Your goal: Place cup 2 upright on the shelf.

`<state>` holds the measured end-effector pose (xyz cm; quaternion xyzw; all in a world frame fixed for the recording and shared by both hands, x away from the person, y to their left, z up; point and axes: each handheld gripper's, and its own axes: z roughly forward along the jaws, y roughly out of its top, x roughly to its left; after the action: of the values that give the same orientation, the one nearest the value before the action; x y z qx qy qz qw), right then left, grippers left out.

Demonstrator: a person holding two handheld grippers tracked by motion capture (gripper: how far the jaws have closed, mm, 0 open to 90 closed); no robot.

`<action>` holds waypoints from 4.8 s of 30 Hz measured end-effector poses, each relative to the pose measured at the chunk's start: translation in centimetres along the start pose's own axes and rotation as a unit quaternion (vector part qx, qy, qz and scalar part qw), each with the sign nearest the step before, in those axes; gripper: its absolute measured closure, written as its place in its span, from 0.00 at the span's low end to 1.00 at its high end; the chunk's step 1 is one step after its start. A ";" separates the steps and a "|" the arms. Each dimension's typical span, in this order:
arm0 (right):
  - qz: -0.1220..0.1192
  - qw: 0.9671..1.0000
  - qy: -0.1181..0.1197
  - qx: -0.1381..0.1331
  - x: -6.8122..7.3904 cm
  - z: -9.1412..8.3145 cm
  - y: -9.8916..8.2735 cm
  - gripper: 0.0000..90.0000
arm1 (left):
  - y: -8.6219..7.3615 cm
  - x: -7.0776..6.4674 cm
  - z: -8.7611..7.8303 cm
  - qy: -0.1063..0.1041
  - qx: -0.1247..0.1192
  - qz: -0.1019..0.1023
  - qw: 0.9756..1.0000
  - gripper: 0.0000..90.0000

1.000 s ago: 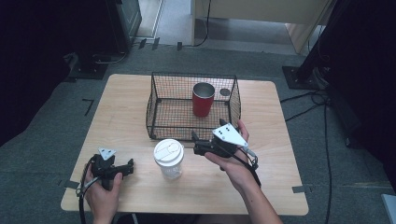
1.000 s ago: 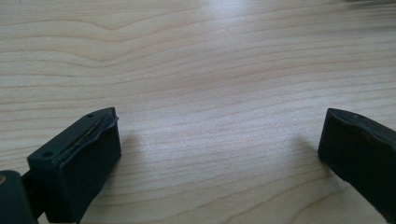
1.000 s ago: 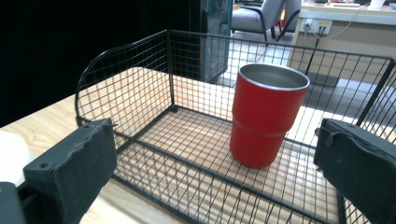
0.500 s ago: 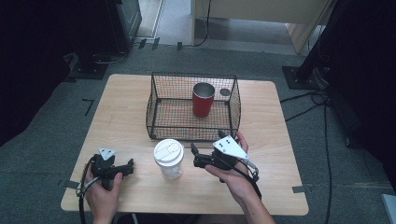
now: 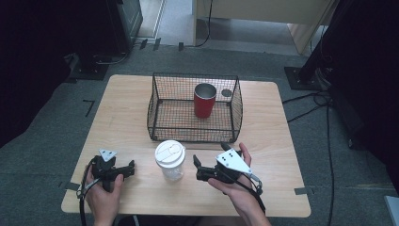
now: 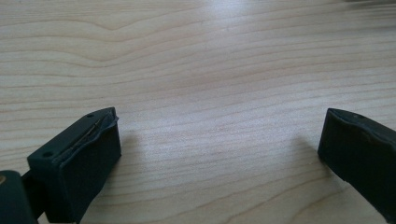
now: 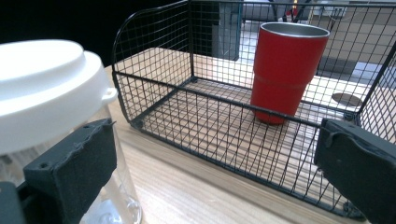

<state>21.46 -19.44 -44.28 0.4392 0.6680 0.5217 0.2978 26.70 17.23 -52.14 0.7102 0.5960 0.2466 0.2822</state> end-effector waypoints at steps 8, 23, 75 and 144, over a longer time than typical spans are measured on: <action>-0.002 1.000 0.003 0.017 0.7 -0.1 -2.0 0.00 | 0.0 0.0 0.0 0.000 0.000 0.000 1.000 0.00; -0.005 0.999 0.022 0.028 2.3 -0.1 -4.5 0.00 | 0.0 0.0 0.0 0.000 0.001 0.001 1.000 0.00; -0.036 0.997 0.063 -0.011 8.4 2.7 -4.5 0.14 | 0.0 0.0 0.0 0.000 0.000 0.000 1.000 0.00; -0.060 0.990 0.028 -0.124 7.8 4.4 5.6 0.18 | 0.0 0.0 0.0 0.000 0.001 0.000 1.000 0.00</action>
<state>23.35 -10.17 -39.61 0.3432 0.6314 0.5938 0.3619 26.71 17.23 -52.12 0.7103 0.5964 0.2459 0.2816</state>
